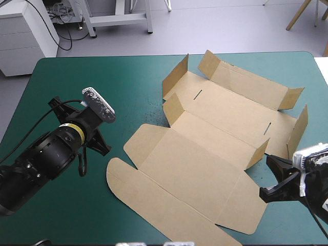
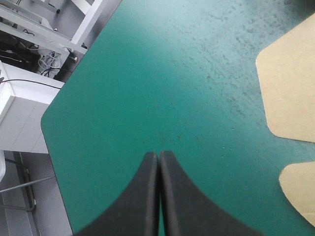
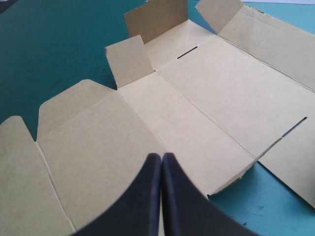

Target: Fold the box

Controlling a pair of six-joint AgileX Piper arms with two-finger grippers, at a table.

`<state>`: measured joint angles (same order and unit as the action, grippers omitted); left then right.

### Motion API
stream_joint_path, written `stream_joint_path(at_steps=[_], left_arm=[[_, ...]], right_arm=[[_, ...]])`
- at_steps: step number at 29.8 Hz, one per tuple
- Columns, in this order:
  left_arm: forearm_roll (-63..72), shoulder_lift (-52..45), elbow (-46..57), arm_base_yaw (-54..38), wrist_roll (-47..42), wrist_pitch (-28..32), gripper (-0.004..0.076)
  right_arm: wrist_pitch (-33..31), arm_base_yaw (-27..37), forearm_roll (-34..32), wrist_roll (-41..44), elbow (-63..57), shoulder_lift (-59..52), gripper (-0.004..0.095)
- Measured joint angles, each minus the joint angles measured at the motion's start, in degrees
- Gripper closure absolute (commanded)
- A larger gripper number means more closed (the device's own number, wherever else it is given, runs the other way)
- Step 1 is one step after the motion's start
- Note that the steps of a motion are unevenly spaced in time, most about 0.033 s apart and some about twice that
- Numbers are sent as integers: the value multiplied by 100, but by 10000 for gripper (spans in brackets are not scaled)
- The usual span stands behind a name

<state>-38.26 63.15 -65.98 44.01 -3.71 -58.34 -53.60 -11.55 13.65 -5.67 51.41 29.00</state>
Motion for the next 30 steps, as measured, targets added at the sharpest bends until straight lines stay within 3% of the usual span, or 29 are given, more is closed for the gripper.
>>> stream_joint_path(at_steps=[12, 15, 17, 25, 28, 30], left_arm=[[0, 0, 0, 0, 0, 0, 734], [0, 0, 0, 0, 0, 0, 734], [0, 0, 0, 0, 0, 0, 734], [0, 0, 0, 0, 0, 0, 734], [0, 0, 0, 0, 0, 0, 734], [0, 0, 0, 0, -1, 0, 734]], right_arm=[[0, 0, -5, 0, 0, 0, 927], [0, 0, -44, 0, 0, 0, 889], [0, 0, -121, 0, 0, 0, 804], [-15, 0, -165, 362, 0, 0, 164], [-190, 0, -332, 1040, 0, 11, 73], [-448, 0, -440, 1321, 0, 62, 65]])
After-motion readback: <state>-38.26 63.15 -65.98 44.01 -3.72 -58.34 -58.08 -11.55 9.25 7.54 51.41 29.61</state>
